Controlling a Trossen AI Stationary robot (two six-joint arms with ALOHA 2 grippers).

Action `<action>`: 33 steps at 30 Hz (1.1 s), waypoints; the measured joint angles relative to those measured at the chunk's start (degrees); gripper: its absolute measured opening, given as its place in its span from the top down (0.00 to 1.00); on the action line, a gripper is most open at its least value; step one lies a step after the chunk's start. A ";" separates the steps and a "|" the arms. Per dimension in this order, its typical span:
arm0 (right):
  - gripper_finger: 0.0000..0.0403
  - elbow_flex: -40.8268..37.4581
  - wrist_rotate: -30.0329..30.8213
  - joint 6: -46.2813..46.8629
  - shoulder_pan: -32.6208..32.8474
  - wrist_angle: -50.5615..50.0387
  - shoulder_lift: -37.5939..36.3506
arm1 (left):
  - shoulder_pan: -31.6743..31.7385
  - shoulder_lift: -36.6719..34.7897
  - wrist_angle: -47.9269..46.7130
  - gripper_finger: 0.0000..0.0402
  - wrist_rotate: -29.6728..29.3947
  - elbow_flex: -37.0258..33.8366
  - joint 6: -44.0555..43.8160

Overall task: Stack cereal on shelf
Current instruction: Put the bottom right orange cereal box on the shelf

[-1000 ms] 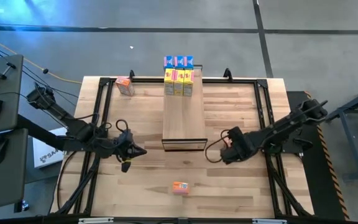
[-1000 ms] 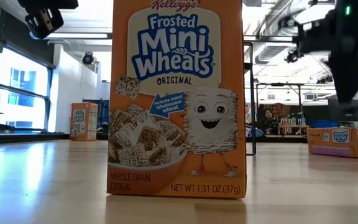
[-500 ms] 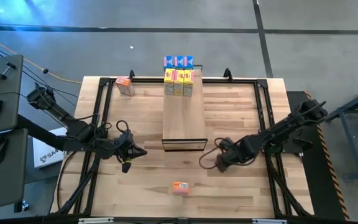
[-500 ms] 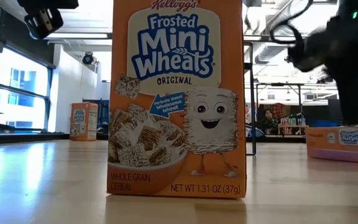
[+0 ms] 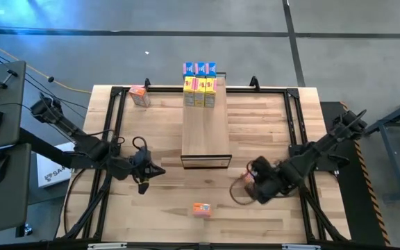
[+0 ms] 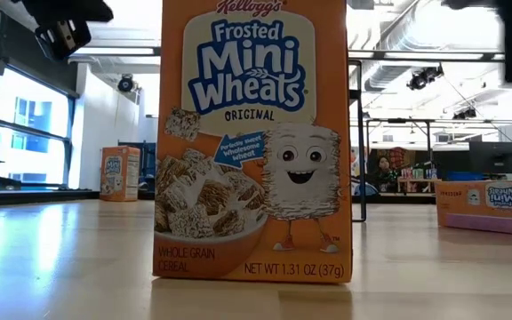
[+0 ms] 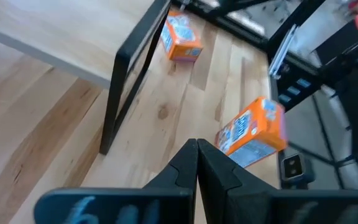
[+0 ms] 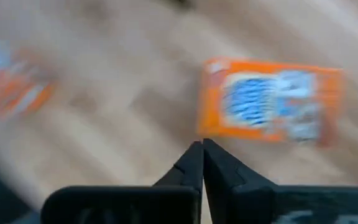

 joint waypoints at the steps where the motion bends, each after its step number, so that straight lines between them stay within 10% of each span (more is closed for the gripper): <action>1: 1.00 -1.03 0.42 1.93 -0.56 -1.05 0.04 | 0.00 0.63 -0.02 1.00 0.07 0.00 0.13; 24: 1.00 -18.62 -5.08 -4.29 -3.46 39.72 0.16 | -2.05 4.64 4.94 1.00 -2.57 -0.02 -2.44; 33: 1.00 -6.72 3.56 3.30 -3.45 5.98 0.09 | -2.15 6.88 4.93 1.00 -1.78 0.00 -2.34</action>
